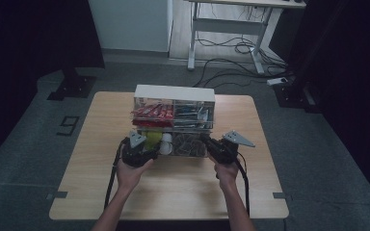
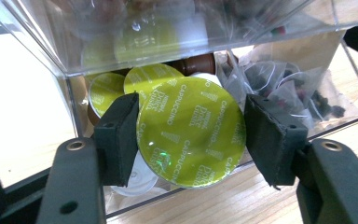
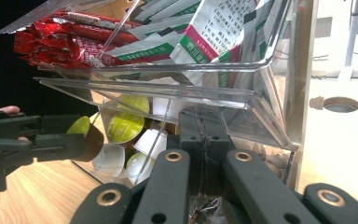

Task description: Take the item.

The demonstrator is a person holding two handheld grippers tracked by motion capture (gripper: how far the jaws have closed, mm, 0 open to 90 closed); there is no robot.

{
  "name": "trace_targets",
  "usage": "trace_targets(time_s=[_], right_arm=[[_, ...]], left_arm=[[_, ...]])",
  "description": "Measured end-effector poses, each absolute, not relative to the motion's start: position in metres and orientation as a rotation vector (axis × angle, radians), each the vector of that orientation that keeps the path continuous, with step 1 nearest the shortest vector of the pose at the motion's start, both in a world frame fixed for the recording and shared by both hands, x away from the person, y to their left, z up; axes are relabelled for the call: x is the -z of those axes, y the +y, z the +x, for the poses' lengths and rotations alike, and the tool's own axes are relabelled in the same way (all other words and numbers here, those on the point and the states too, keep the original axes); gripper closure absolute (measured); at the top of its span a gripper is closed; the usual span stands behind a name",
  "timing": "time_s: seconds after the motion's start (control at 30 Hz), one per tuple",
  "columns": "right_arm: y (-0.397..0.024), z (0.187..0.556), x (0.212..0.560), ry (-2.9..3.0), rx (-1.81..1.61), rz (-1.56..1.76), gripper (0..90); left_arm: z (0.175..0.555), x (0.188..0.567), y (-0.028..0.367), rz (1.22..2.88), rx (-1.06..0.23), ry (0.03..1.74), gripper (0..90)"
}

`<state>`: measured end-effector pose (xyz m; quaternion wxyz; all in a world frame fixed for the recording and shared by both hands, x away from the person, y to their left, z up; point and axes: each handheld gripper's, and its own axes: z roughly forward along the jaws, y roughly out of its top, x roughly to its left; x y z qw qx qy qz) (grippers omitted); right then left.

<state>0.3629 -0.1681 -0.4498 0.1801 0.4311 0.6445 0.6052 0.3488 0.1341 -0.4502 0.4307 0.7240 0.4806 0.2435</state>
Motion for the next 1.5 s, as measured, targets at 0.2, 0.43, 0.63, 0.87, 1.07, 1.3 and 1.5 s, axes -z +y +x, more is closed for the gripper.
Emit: trace_targets(time_s=[0.2, 0.43, 0.63, 0.87, 1.07, 1.3, 1.5], right_arm=[[-0.168, 0.363, 0.450, 1.822, -1.710, 1.219, 89.2], [-0.168, 0.363, 0.450, 1.822, -1.709, 1.218, 89.2], [-0.168, 0.363, 0.450, 1.822, -1.709, 1.221, 89.2], [-0.168, 0.363, 0.450, 1.822, -1.709, 1.220, 89.2], [-0.168, 0.363, 0.450, 1.820, -1.708, 1.222, 89.2], [-0.168, 0.363, 0.450, 1.824, -1.707, 1.221, 89.2], [-0.168, 0.363, 0.450, 1.823, -1.705, 1.222, 89.2]], left_arm=[[0.346, 0.449, 0.135, 1.812, -0.586, 1.194, 38.4], [0.342, 0.450, 0.141, 1.804, -0.579, 1.202, 38.4], [0.336, 0.449, 0.149, 1.791, -0.579, 1.207, 38.4], [0.331, 0.452, 0.159, 1.792, -0.574, 1.219, 38.5], [0.325, 0.453, 0.169, 1.774, -0.578, 1.232, 38.5], [0.323, 0.456, 0.180, 1.765, -0.581, 1.258, 38.5], [0.317, 0.457, 0.187, 1.751, -0.585, 1.262, 38.5]])
